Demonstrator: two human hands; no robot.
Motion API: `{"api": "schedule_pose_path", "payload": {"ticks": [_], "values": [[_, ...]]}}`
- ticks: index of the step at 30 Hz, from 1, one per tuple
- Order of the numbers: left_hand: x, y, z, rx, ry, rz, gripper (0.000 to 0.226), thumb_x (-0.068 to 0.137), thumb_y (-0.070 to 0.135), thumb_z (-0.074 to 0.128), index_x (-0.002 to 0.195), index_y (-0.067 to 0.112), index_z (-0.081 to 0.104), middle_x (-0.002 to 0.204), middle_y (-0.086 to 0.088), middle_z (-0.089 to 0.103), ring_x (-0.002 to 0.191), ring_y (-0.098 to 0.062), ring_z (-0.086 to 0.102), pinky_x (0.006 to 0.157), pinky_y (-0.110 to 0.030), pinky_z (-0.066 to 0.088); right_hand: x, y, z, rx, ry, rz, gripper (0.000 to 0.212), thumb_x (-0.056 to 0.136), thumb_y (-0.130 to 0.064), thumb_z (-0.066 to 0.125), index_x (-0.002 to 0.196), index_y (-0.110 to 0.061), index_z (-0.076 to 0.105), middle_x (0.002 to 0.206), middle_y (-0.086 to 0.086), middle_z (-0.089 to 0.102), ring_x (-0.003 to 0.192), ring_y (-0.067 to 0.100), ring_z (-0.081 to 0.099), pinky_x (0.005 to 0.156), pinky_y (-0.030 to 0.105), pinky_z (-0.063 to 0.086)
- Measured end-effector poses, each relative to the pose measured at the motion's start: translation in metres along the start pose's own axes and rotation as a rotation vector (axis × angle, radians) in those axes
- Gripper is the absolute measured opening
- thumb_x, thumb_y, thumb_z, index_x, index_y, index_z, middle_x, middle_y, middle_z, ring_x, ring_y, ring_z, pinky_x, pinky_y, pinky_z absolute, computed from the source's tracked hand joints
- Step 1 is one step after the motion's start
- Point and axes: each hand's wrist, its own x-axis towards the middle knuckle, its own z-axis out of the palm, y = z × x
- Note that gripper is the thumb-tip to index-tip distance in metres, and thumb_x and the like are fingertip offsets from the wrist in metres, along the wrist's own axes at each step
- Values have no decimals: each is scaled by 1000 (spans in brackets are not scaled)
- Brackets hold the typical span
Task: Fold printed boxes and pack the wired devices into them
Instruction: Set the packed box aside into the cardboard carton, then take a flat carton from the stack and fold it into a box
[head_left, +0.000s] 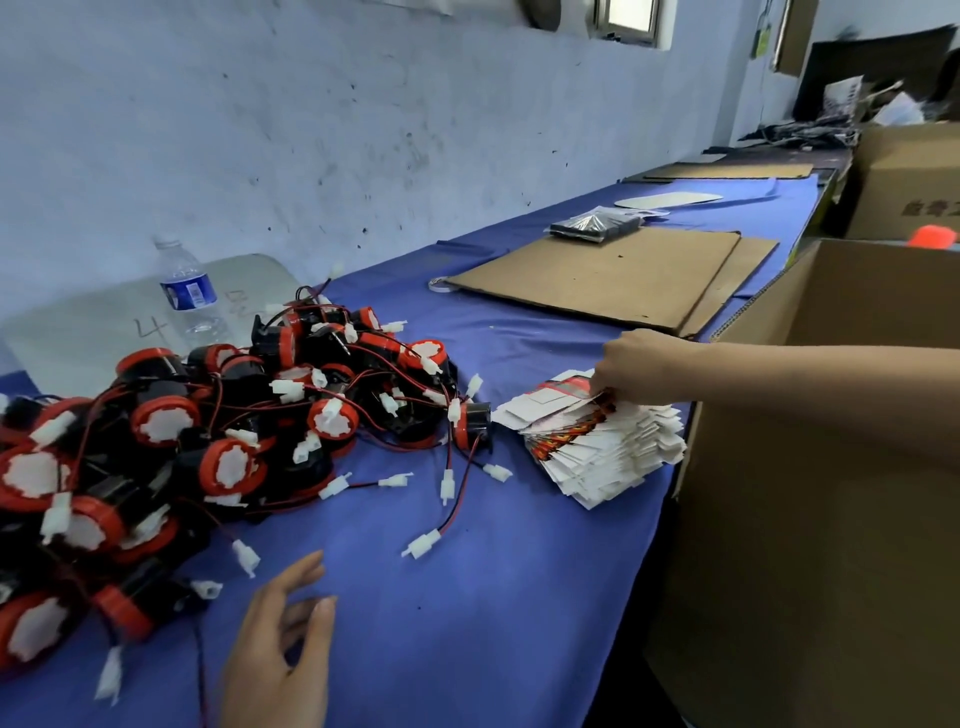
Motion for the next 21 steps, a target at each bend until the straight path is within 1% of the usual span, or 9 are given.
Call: {"api": "schedule_pose_path", "payload": {"ticks": [3, 5, 8, 10, 12, 14, 16, 19, 21], "values": [[0, 1, 0, 13, -19, 2, 35, 92, 7, 60, 102, 41, 61, 113, 10, 65, 93, -5, 63, 81, -8, 45, -4, 4, 1, -88, 136, 10, 36, 99, -15, 44, 131, -29, 53, 117, 0, 65, 104, 23, 61, 84, 32, 46], [-1, 1, -2, 22, -37, 3, 36, 92, 7, 60, 101, 41, 61, 115, 9, 64, 97, -8, 62, 87, -22, 46, -7, 13, -3, -192, 271, 47, 38, 98, -16, 48, 134, -27, 50, 130, -5, 60, 118, 20, 56, 107, 36, 30], [-2, 0, -3, 23, -42, 9, 38, 93, 6, 59, 101, 43, 60, 116, 10, 64, 96, -5, 62, 90, -25, 46, -17, 26, -22, -169, 513, 194, 38, 98, -9, 43, 132, -23, 54, 132, -1, 59, 122, 25, 52, 109, 40, 22], [-1, 1, -2, -27, -28, 18, 42, 92, 7, 60, 105, 47, 57, 115, 12, 64, 93, -1, 62, 83, -14, 46, -24, 20, -40, 117, 787, 220, 30, 94, -3, 50, 118, -13, 66, 113, 7, 69, 105, 30, 62, 99, 41, 35], [-1, 6, -2, -105, -24, 38, 55, 90, 7, 61, 119, 51, 46, 116, 14, 62, 102, -2, 60, 82, -17, 46, -31, -7, -65, 698, 942, 159, 21, 90, 0, 56, 106, -8, 66, 94, 8, 72, 88, 29, 66, 82, 36, 45], [-3, 10, -3, -183, -31, 85, 72, 87, 7, 62, 135, 49, 29, 124, 10, 59, 111, -6, 58, 87, -21, 46, -32, -55, -82, 1328, 849, 61, 19, 87, 3, 55, 98, -12, 59, 84, 0, 67, 79, 14, 63, 74, 30, 47], [-11, 14, -3, -247, -64, 118, 80, 87, 21, 70, 142, 48, 18, 134, 13, 54, 119, -4, 53, 92, -18, 45, -28, -114, -87, 1758, 710, 8, 15, 85, 4, 54, 91, -10, 57, 81, 7, 63, 77, 21, 58, 77, 37, 48], [-23, 17, 2, -283, -108, 142, 92, 73, 53, 65, 146, 51, 10, 140, 37, 39, 131, 8, 40, 101, -16, 38, -26, -200, -90, 2154, 655, 149, 9, 88, -6, 65, 93, -4, 58, 82, 7, 64, 75, 17, 58, 72, 27, 48], [-25, 15, 3, -319, -74, 125, 84, 78, 58, 63, 140, 65, 7, 137, 46, 33, 133, 13, 33, 103, -17, 32, -25, -236, -98, 2305, 663, 291, 30, 78, -31, 75, 89, -10, 57, 86, 3, 66, 76, 8, 60, 67, 15, 45]]}}
